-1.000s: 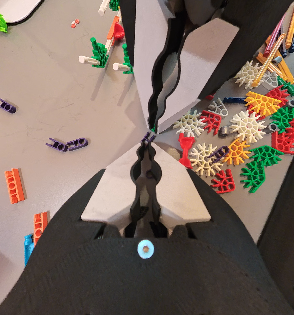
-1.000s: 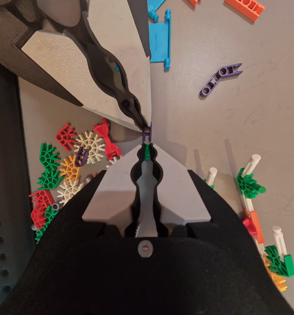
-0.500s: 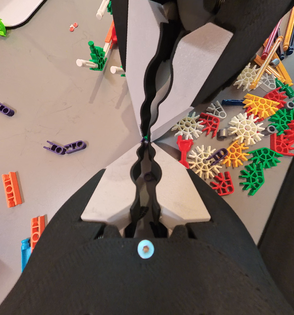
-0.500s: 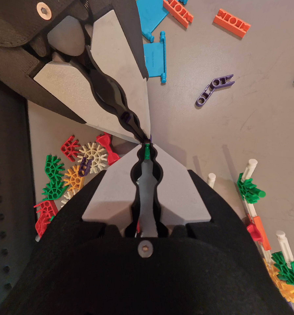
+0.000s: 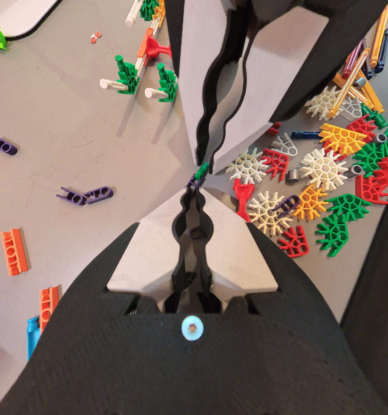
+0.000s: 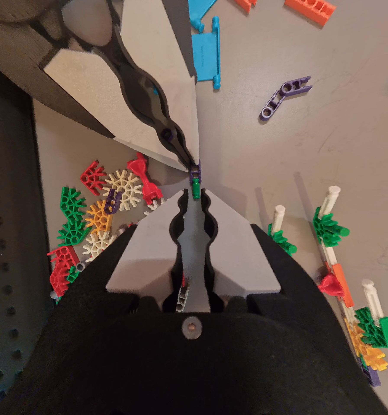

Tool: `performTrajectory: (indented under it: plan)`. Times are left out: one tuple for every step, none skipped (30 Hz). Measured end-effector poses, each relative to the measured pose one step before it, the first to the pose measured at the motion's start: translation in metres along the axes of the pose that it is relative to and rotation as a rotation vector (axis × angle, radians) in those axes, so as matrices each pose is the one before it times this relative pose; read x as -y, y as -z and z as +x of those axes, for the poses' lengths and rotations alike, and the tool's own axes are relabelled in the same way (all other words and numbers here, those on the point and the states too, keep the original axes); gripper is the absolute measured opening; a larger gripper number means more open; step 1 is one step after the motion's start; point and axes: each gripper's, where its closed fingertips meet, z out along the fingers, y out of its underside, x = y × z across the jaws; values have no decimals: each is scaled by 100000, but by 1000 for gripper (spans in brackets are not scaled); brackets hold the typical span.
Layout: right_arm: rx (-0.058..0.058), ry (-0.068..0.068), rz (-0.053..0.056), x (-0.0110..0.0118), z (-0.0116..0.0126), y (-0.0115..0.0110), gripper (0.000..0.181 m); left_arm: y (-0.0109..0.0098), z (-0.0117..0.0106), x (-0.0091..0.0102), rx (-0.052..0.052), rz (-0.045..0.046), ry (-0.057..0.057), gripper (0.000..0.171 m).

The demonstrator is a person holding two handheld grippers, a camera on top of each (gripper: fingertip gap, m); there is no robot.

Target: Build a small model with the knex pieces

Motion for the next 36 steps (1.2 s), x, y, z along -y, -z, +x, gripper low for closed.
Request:
performTrajectory:
  plan:
    - [-327,671,-633,-146,-44,-203,7,-6,8,11,-12,-158,-204,1]
    - [-192,388,20,-51,-47,-166,4,2,17,-4,-140,-27,-37,1]
    - [-96,-141,105,2,-16,-83,4,-3,1,-7,-42,76,121,1]
    - [-359,-138,168,22,50,-10,4,15,-11,-10,109,70,52,2]
    - [-383,14,-29,31,65,29,4,-3,-16,-6,84,79,137,1]
    - [-206,199,-6,70,25,39,3,6,-1,-2,24,61,26,1]
    - [-318,95,-94,116,15,81,4,-8,0,6,-13,-29,-21,1]
    - [-274,-56,-652,67,36,38,4,-7,-6,4,27,-42,-34,2]
    - [145,588,-334,78,-40,-5,3,-17,18,19,-19,28,-87,1]
    - [353,651,-62,65,-56,-52,3,-26,26,29,-161,24,-48,2]
    - [-176,51,-955,-101,69,-95,3,-16,7,14,29,-47,-35,2]
    - [-227,-73,-972,-127,80,-68,4,-11,-15,4,233,-120,-152,2]
    - [253,172,-89,18,-18,2,3,9,6,-1,57,-97,-104,2]
    - [152,375,-346,-14,-16,-7,4,2,5,0,-30,39,113,2]
    - [16,310,-371,5,2,-5,4,-4,4,-3,-42,99,171,2]
    - [78,417,-406,4,-18,-5,3,13,-9,1,-26,-7,118,2]
    - [32,535,-415,9,-10,-19,3,-9,-23,4,77,-77,137,1]
    - [-26,341,-473,0,13,-1,3,-13,-26,23,-49,-66,438,2]
    - [-52,294,-502,-13,-7,-6,3,-7,-8,26,-507,62,1296,2]
    - [-4,255,-357,-1,0,0,3,-6,-23,52,-859,353,2196,2]
    - [90,71,-226,-10,0,-5,3,5,-55,57,-822,633,2539,2]
    - [44,-25,-171,1,8,1,4,36,-20,147,-1104,1315,2799,2]
    - [-74,-28,-151,-4,-6,-10,4,119,26,263,-1598,1939,3124,2]
    - [-70,-78,-139,2,-7,-24,4,143,30,335,-1719,1993,3618,1]
    - [-20,-416,-276,-21,17,-42,4,147,-15,408,-1230,2203,3485,1]
    - [-68,-305,-145,-4,9,-41,4,108,-11,342,-1115,1715,2832,1]
    - [17,-168,234,44,-3,-10,3,16,19,161,-1013,318,2108,1]
    - [106,-476,79,21,5,-6,3,-67,-82,-10,105,-856,883,1]
    - [-17,-145,206,17,10,-7,3,-102,-124,-98,842,-1310,-261,2]
    - [-17,-59,90,-20,2,-2,3,-23,-115,-38,924,-692,-754,2]
    - [9,-139,0,-2,-1,2,4,119,-100,80,-2,284,467,1]
    - [-40,-62,-61,-7,-9,3,4,132,-1,55,-877,278,1360,1]
    - [-32,-126,-87,4,9,-1,4,17,34,-126,-194,-1019,418,2]
    - [57,-189,-117,3,5,-10,4,-108,169,-312,-143,-2303,-996,2]
    - [-95,-12,-79,20,18,2,3,-131,91,-261,895,-2048,-1817,2]
    - [-332,192,56,29,44,-15,3,-7,-185,-164,2257,-1214,-1038,2]
